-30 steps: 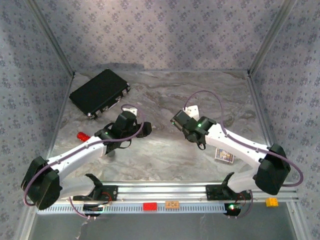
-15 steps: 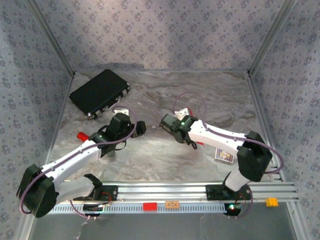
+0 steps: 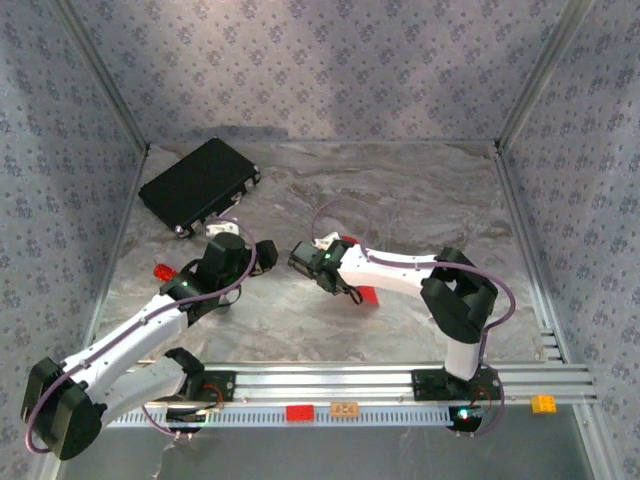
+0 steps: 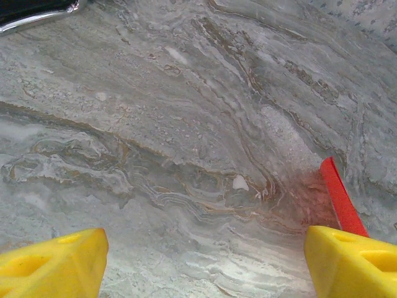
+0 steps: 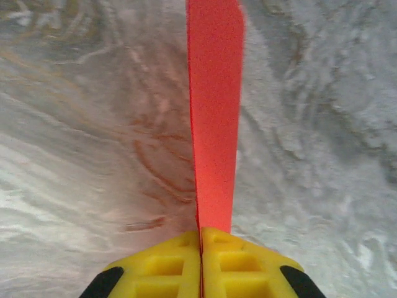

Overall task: Fold a paper plane with a square sheet of paper (pick it up from the middle)
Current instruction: Turn over the paper at the center of the table.

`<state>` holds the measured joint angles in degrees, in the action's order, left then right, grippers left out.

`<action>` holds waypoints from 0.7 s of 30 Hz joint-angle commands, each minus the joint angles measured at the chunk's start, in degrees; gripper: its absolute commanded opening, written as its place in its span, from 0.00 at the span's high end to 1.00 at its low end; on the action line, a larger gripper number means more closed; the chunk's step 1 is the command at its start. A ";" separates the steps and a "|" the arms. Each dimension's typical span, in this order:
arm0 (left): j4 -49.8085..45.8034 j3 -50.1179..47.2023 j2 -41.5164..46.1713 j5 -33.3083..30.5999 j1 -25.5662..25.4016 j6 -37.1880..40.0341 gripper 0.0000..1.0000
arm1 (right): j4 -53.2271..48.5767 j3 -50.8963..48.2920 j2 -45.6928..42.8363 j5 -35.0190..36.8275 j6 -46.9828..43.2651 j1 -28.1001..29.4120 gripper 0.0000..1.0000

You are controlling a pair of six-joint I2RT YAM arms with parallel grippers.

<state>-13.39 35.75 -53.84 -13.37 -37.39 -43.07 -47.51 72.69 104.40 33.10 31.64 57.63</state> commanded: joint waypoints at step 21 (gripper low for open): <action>7.08 4.73 -16.20 20.91 0.88 2.01 0.43 | 39.82 -33.29 -24.76 -47.64 10.03 -25.75 0.77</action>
<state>-9.91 37.47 -67.81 0.47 -36.75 -41.17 -14.06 42.22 80.66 -6.13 38.79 33.08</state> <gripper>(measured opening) 0.578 0.239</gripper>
